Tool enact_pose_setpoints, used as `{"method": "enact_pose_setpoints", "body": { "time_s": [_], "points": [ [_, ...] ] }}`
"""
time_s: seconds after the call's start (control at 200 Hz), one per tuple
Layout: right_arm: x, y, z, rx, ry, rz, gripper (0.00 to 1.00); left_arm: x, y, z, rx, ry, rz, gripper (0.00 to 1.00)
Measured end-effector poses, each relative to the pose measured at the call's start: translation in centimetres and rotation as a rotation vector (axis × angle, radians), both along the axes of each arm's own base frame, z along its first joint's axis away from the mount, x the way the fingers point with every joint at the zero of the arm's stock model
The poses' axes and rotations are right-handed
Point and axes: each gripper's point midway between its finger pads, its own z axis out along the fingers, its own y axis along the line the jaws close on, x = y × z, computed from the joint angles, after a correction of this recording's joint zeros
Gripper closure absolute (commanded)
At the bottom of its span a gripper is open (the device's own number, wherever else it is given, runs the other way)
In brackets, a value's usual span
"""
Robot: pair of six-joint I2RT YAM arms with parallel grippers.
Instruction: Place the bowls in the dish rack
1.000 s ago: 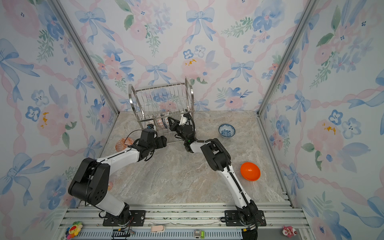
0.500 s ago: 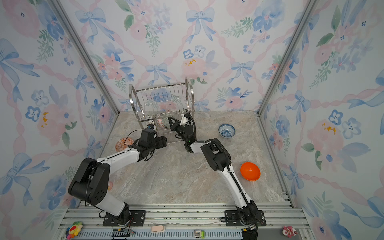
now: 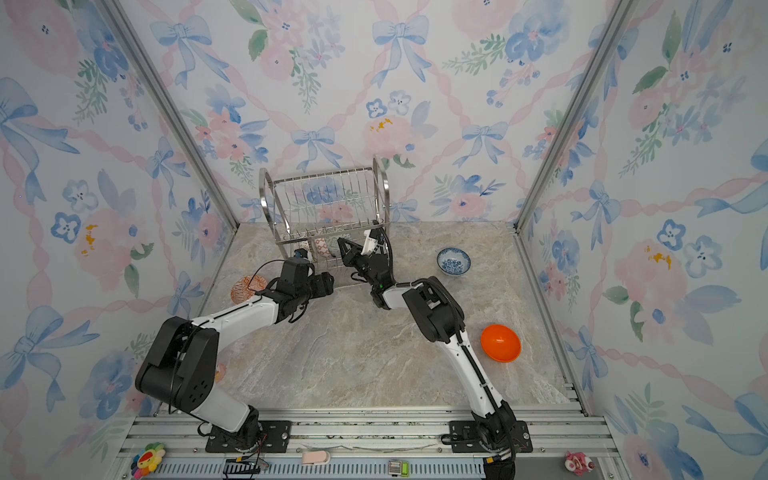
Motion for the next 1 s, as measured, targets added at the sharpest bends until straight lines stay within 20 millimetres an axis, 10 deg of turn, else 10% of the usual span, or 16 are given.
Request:
{"method": "enact_pose_setpoints", "body": {
  "time_s": [1.0],
  "points": [
    [-5.4,-1.1,-0.7,-0.082,0.132,-0.101,0.52,-4.3,-0.6,4.3,-0.157,-0.027,-0.048,0.02]
  ]
}}
